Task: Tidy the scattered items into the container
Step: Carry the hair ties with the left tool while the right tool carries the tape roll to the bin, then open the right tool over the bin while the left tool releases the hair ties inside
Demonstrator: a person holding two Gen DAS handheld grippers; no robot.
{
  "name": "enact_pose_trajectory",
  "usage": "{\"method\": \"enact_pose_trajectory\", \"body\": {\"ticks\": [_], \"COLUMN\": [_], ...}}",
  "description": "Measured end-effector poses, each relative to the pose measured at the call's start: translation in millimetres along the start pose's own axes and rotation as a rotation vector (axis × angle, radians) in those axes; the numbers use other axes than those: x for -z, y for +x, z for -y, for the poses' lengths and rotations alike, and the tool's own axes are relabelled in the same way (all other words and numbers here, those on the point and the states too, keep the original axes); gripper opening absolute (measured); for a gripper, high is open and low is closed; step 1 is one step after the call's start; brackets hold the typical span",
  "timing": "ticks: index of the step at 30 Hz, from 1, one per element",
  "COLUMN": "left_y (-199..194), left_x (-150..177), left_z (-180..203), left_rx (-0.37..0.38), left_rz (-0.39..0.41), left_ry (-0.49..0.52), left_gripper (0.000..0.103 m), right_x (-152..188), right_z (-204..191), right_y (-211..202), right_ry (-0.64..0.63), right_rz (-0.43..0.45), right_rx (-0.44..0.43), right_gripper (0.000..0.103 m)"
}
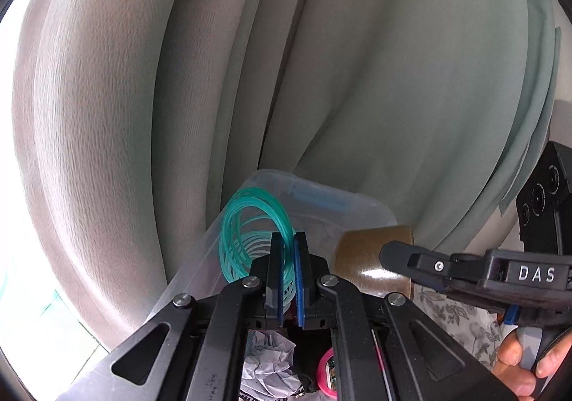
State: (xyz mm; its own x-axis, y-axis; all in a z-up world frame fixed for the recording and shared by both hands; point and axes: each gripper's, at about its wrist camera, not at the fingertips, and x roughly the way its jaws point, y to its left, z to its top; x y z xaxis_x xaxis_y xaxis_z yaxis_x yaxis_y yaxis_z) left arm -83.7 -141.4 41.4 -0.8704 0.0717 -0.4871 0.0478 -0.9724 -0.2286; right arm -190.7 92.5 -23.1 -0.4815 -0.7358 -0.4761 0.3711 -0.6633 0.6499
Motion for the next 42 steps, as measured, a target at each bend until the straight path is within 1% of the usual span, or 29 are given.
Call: {"method": "enact_pose_trajectory", "body": {"ticks": [3, 6, 8, 13, 16, 20, 28, 30, 31, 32, 33, 34, 35, 36, 38, 39, 40, 41, 42], "left_y": [9.1, 14.8, 18.3, 27.3, 33.6, 40.9, 43.1, 43.1, 42.8, 42.0, 41.0, 39.9, 38.7, 38.0, 38.4, 31.5, 11.8, -11.8, -31.2], "left_x": [0.2, 0.4, 0.4, 1.2, 1.6, 0.9, -10.1, -13.4, -15.1, -16.9, -19.0, -21.2, -23.3, -23.6, -17.4, -5.2, 18.8, 29.3, 30.2], "left_z": [-5.4, -10.6, -13.2, -15.6, -18.1, -24.8, -30.5, -31.9, -32.4, -32.5, -32.6, -32.9, -33.5, -30.1, -10.1, -9.6, -18.4, -22.6, -33.8], "left_rx": [-0.007, -0.014, -0.016, -0.016, -0.02, -0.025, -0.03, -0.032, -0.032, -0.031, -0.031, -0.031, -0.03, -0.029, -0.028, -0.027, -0.025, -0.023, -0.021], "left_rz": [-0.017, -0.028, -0.036, -0.057, -0.074, -0.095, -0.096, -0.097, -0.096, -0.093, -0.091, -0.089, -0.087, -0.085, -0.08, -0.077, -0.074, -0.07, -0.067], "left_ry": [-0.01, -0.018, -0.023, -0.019, -0.022, -0.042, -0.038, -0.039, -0.038, -0.035, -0.032, -0.031, -0.032, -0.033, -0.036, -0.037, -0.038, -0.039, -0.04], "left_gripper": [0.005, 0.005, 0.005, 0.005, 0.006, 0.006, 0.006, 0.011, 0.013, 0.018, 0.023, 0.025, 0.028, 0.028, 0.028, 0.029, 0.029, 0.029, 0.029], "right_x": [-10.3, -16.4, -16.7, -5.8, -1.6, 18.6, 27.8, 30.4, 31.6, 32.1, 32.0, 31.2, 31.2, 31.4, 30.5, 30.1, 29.4, 29.1, 29.7], "right_z": [-4.7, 2.5, 12.0, 27.2, 22.0, -2.6, -15.1, -18.1, -19.4, -20.1, -20.2, -19.4, -19.8, -21.9, -26.7, -29.6, -31.9, -34.3, -37.4], "right_y": [6.2, 16.6, 25.4, 30.8, 19.9, -3.0, -7.7, -18.5, -23.1, -24.8, -23.1, -18.9, -19.3, -23.6, -30.7, -34.3, -36.2, -37.2, -39.1], "right_ry": [-0.024, -0.019, 0.004, 0.019, -0.008, -0.046, -0.083, -0.09, -0.092, -0.091, -0.088, -0.087, -0.087, -0.088, -0.094, -0.099, -0.103, -0.108, -0.114], "right_rz": [0.015, 0.01, -0.004, -0.037, -0.045, -0.062, -0.079, -0.078, -0.077, -0.075, -0.073, -0.069, -0.064, -0.058, -0.046, -0.042, -0.04, -0.039, -0.04], "right_rx": [0.013, 0.038, 0.048, 0.076, 0.087, 0.107, 0.167, 0.179, 0.18, 0.179, 0.18, 0.18, 0.179, 0.179, 0.178, 0.177, 0.176, 0.176, 0.176], "right_gripper": [0.009, 0.009, 0.009, 0.01, 0.012, 0.012, 0.014, 0.018, 0.022, 0.028, 0.031, 0.035, 0.036, 0.036, 0.036, 0.036, 0.036, 0.036, 0.036]}}
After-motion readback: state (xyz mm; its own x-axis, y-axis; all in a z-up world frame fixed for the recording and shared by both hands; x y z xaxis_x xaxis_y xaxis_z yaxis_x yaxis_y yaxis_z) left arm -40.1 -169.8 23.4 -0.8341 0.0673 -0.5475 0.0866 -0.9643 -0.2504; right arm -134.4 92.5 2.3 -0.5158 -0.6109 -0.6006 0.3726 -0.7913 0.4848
